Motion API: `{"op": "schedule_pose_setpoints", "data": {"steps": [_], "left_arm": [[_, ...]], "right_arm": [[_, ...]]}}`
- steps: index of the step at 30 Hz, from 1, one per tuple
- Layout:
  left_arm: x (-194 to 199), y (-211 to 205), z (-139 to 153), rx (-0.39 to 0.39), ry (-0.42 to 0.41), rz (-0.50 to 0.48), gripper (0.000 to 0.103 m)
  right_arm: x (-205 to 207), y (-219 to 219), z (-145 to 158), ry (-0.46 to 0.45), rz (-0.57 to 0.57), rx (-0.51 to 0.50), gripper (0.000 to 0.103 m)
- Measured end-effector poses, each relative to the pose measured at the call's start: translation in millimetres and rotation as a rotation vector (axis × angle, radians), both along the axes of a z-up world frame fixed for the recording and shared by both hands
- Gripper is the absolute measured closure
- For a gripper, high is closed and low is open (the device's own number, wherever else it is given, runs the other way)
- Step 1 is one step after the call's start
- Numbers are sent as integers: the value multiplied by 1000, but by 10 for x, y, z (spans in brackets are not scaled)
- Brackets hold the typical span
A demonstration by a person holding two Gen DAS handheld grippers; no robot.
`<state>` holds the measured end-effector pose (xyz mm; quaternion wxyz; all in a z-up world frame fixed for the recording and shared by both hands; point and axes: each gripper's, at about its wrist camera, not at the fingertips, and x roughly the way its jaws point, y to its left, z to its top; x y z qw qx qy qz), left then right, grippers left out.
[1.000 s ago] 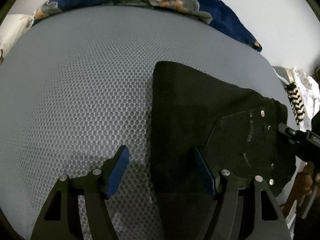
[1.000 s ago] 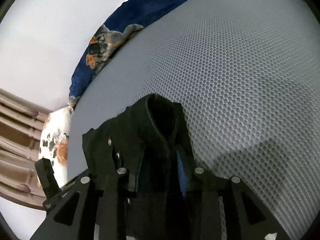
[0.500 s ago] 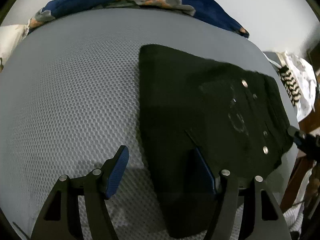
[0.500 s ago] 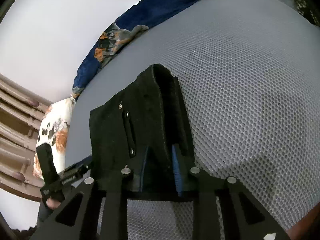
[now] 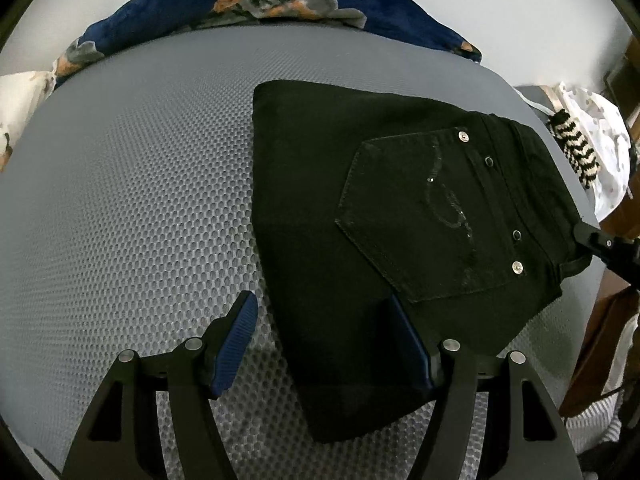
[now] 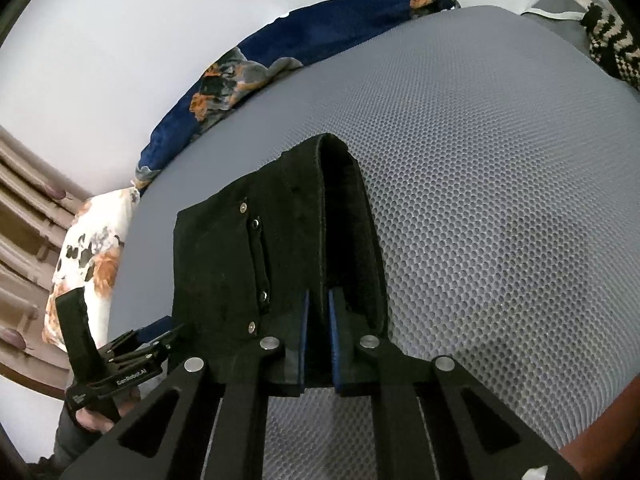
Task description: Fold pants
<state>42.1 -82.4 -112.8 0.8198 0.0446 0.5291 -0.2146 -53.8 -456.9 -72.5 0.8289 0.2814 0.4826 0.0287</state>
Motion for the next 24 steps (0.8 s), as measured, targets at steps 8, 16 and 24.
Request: {"op": "schedule_pose_setpoints", "data": {"steps": [8,16,24], "left_arm": [[-104,-20,25,19,-22,-24,35],[-130,-84,-81,68,-24,-49,35],[-102,-115,-112,65,-14,-48,35]], "right_arm": [[-131,35,113,-12,-8,-20,96],[-66,-9,-170,66,-19,-45,96],[-17,-47,-214,79,-18,-29,89]]}}
